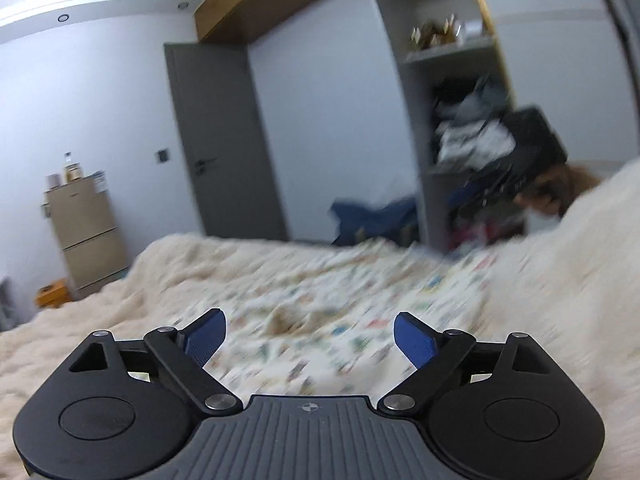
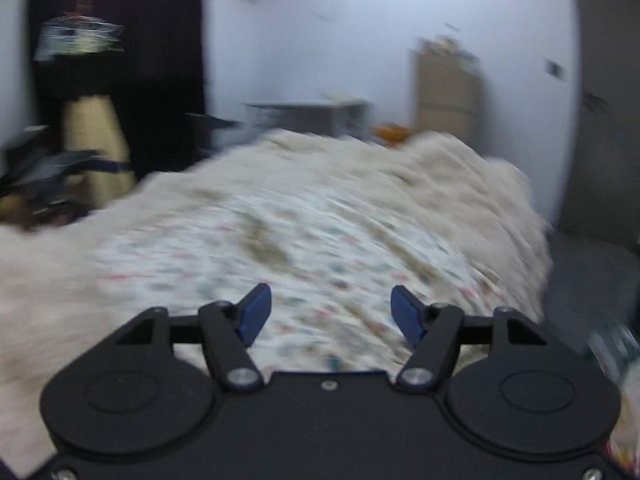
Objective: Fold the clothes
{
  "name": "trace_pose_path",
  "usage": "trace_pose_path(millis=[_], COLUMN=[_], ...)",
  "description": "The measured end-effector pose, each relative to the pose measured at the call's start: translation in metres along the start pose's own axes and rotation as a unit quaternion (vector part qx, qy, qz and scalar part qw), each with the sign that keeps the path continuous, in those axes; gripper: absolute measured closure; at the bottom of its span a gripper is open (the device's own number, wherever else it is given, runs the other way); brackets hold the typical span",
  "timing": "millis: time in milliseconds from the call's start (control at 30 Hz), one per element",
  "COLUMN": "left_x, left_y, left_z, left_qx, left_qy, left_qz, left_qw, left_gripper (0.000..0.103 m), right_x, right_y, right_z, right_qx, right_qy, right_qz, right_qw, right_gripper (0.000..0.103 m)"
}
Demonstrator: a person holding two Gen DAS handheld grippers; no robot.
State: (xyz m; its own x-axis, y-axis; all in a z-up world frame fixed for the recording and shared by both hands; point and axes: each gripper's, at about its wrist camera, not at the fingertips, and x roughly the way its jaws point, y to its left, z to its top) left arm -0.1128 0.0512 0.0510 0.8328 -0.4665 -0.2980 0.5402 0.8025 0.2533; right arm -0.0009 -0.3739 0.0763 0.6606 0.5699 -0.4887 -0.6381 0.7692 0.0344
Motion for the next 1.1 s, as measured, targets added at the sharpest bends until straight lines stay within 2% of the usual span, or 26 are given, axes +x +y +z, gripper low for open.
trace_pose_path(millis=[33,67,100,200,400,500,633,833,933,1000,1100], left_x=[0.002,0.002,0.002,0.004,0.019,0.023,0.024,0.034,0.034,0.029,0.023], left_y=[-0.004,-0.006,-0.008,-0.016,-0.015,-0.014,-0.024,-0.020,-0.018,-0.020,-0.021], left_z=[-0.002,-0.004,-0.005,-0.005,-0.010,-0.013,-0.015,-0.017,-0.016,-0.020,-0.027], left_qx=[0.010,0.018,0.023,0.032,0.027,0.032,0.064,0.040,0.039,0.056,0.074], left_qy=[0.003,0.004,0.003,0.007,0.022,0.016,0.015,0.040,0.045,0.024,-0.003], left_qz=[-0.006,-0.010,-0.008,-0.003,-0.012,-0.007,0.007,-0.013,-0.012,-0.009,-0.003], left_qw=[0.9999,0.9998,0.9997,0.9995,0.9993,0.9993,0.9978,0.9983,0.9981,0.9981,0.9973], left_gripper=[0.013,0.006,0.003,0.000,0.000,0.000,0.000,0.000,0.000,0.000,0.000], right_x=[0.008,0.015,0.022,0.029,0.053,0.052,0.052,0.058,0.046,0.037,0.024], right_y=[-0.001,-0.002,-0.001,0.008,0.023,0.017,0.015,0.024,0.022,0.019,0.016], right_z=[-0.003,-0.008,-0.014,-0.032,-0.050,-0.052,-0.056,-0.053,-0.049,-0.046,-0.041], right_qx=[0.005,0.010,0.010,-0.022,-0.022,-0.013,0.009,-0.029,-0.052,-0.068,-0.092], right_qy=[0.008,0.016,0.020,0.029,0.088,0.080,0.096,0.110,0.087,0.069,0.042], right_qz=[-0.008,-0.009,-0.009,-0.017,-0.007,0.010,0.012,0.002,0.000,-0.003,-0.006], right_qw=[1.000,1.000,1.000,0.999,0.996,0.997,0.995,0.994,0.995,0.995,0.995], right_gripper=[0.035,0.029,0.017,0.000,0.000,0.000,0.000,0.000,0.002,0.014,0.020])
